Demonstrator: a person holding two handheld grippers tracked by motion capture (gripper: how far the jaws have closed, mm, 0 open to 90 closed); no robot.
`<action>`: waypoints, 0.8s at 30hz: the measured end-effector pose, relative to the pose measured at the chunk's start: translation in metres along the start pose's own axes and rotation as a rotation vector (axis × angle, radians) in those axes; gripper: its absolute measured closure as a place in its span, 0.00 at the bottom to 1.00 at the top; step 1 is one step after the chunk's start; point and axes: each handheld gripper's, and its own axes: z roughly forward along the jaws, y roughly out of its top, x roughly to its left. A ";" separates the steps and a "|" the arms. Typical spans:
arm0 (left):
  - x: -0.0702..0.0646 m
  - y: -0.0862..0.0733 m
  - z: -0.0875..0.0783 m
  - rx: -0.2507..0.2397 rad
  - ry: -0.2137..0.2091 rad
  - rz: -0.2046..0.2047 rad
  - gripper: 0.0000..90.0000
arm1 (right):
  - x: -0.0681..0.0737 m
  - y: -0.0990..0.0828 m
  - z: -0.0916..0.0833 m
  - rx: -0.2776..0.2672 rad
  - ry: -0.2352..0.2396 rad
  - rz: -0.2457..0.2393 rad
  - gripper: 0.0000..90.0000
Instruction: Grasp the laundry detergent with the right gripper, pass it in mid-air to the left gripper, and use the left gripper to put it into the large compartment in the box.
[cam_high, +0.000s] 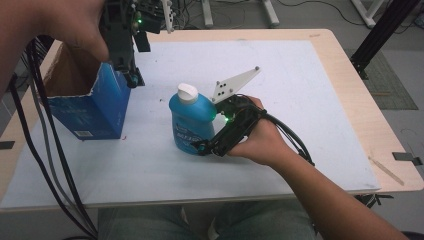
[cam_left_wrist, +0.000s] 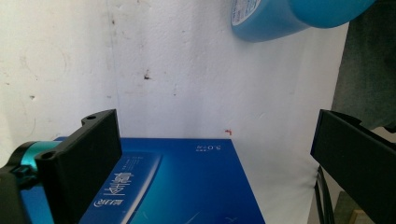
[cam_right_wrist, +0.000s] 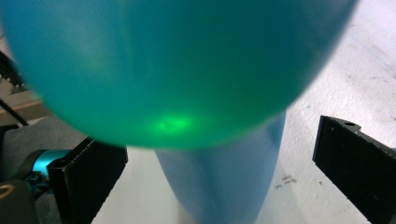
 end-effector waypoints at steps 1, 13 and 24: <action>0.001 0.000 0.000 0.002 -0.001 0.004 0.02 | 0.000 0.000 0.001 -0.003 0.001 0.002 0.02; 0.000 -0.002 0.000 -0.003 0.003 -0.002 0.02 | 0.003 -0.004 0.010 -0.082 -0.032 0.017 0.07; 0.002 -0.005 0.002 -0.001 0.001 -0.003 0.02 | 0.003 -0.007 0.014 -0.116 -0.039 0.014 0.14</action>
